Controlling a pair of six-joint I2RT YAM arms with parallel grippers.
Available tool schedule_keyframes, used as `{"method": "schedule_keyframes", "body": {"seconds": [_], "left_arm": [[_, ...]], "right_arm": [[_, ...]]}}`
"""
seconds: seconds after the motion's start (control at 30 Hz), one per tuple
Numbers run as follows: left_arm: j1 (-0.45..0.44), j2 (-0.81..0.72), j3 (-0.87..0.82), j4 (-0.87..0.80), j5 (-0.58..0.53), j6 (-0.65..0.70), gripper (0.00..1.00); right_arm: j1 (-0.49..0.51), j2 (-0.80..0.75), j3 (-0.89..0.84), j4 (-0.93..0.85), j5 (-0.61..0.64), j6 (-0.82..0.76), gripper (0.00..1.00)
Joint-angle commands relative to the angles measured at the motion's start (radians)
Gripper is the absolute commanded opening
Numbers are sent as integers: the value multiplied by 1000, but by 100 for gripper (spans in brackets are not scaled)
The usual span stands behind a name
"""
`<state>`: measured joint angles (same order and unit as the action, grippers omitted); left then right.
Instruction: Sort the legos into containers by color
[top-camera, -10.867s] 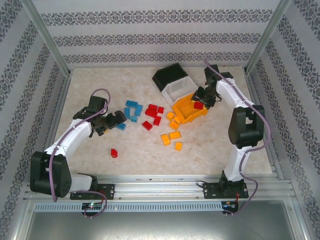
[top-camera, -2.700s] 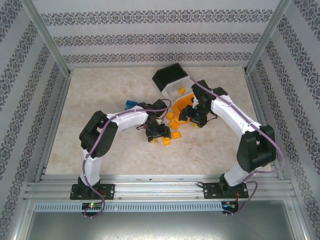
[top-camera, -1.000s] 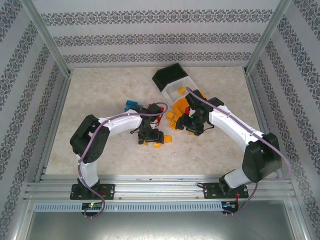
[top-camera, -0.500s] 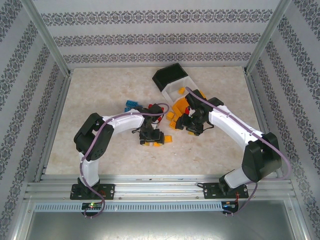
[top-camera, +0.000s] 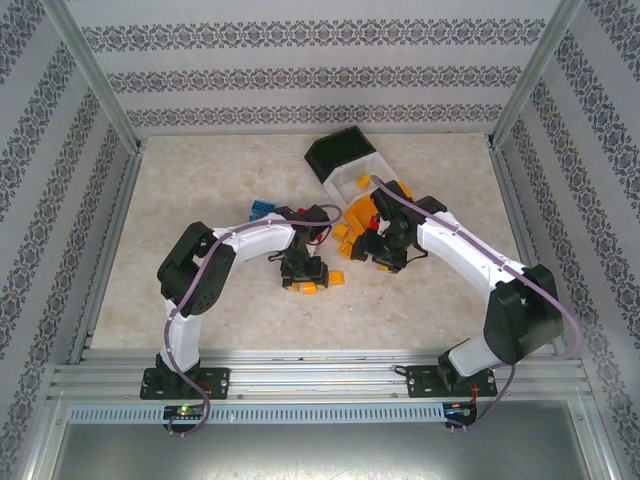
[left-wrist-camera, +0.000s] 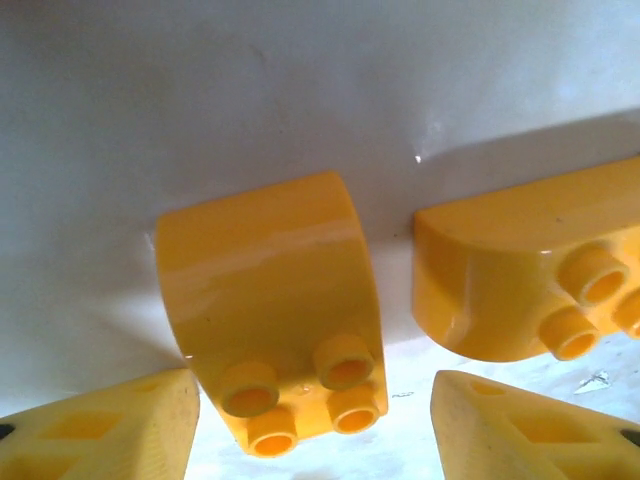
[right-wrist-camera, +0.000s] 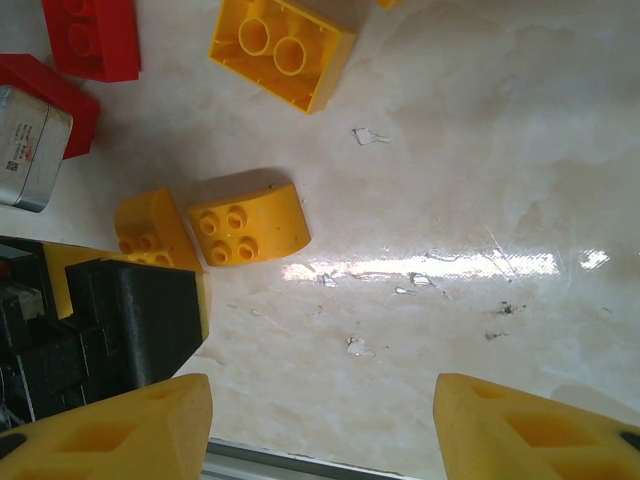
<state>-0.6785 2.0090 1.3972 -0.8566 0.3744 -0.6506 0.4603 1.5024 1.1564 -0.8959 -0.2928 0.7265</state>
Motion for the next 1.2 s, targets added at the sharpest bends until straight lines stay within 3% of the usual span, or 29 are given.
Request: {"method": "schedule_keyframes", "body": {"seconds": [0.0, 0.27, 0.5, 0.7, 0.9, 1.17], "left_arm": [[7, 50, 27, 63, -12, 40, 50], [12, 17, 4, 21, -38, 66, 35], [36, -87, -3, -15, -80, 82, 33], [104, -130, 92, -25, -39, 91, 32], [167, 18, 408, -11, 53, 82, 32], [184, 453, 1034, 49, 244, -117, 32]], "right_arm": [[-5, -15, -10, -1, 6, -16, 60], [-7, 18, 13, 2, -2, -22, 60], [-33, 37, 64, -32, 6, -52, 60], [-99, -35, 43, -37, 4, -50, 60], [-175, -123, -29, -21, -34, -33, 60], [-228, -177, -68, -38, -45, -40, 60]]}}
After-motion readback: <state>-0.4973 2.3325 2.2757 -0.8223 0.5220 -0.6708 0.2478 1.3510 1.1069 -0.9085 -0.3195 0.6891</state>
